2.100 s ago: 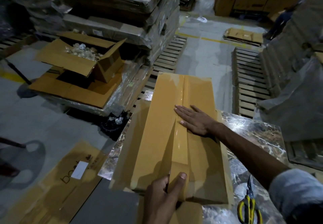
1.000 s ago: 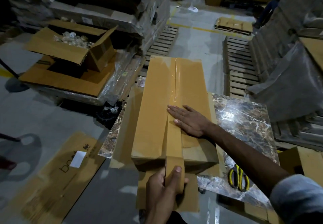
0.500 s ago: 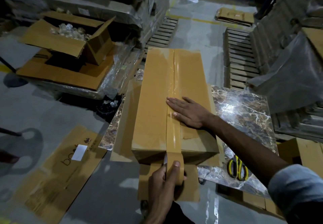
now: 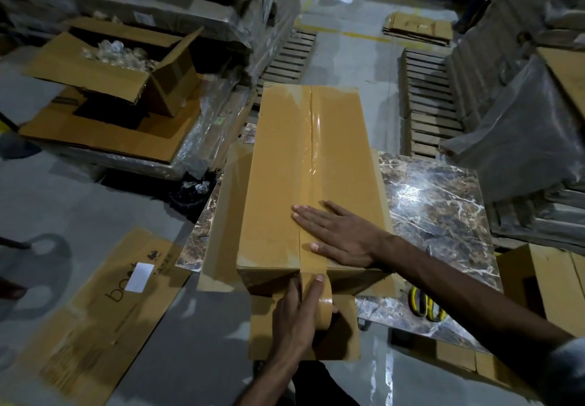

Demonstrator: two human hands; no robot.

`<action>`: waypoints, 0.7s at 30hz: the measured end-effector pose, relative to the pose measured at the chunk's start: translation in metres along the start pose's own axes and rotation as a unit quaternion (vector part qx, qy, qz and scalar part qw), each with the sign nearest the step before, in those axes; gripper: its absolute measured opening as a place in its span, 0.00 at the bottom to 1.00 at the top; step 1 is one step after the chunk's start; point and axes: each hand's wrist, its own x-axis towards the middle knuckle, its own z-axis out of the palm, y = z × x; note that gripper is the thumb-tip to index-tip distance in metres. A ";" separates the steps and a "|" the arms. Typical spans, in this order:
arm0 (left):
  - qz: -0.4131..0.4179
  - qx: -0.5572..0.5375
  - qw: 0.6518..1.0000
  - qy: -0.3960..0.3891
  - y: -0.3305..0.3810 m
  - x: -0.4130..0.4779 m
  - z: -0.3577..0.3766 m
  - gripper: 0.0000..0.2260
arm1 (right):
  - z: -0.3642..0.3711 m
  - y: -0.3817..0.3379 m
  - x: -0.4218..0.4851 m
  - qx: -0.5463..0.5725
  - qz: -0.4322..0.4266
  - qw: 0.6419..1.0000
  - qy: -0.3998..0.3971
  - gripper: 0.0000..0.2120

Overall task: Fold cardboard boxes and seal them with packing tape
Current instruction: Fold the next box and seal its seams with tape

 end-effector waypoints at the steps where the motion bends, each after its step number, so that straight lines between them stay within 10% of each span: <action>1: 0.004 0.004 1.000 -0.006 -0.003 0.003 0.000 0.32 | 0.000 -0.006 -0.005 0.002 -0.006 1.000 -0.001 0.32; 6: 0.039 0.017 0.999 -0.006 -0.008 0.009 0.001 0.40 | 0.008 -0.034 -0.030 0.014 -0.021 1.000 -0.005 0.31; 14: 0.105 0.000 0.994 0.017 0.024 0.039 -0.019 0.17 | 0.004 -0.017 -0.002 0.040 0.033 0.998 0.019 0.30; 21: 0.108 0.038 0.993 0.015 0.057 0.076 -0.041 0.26 | -0.011 0.004 0.033 0.048 0.088 0.994 0.047 0.29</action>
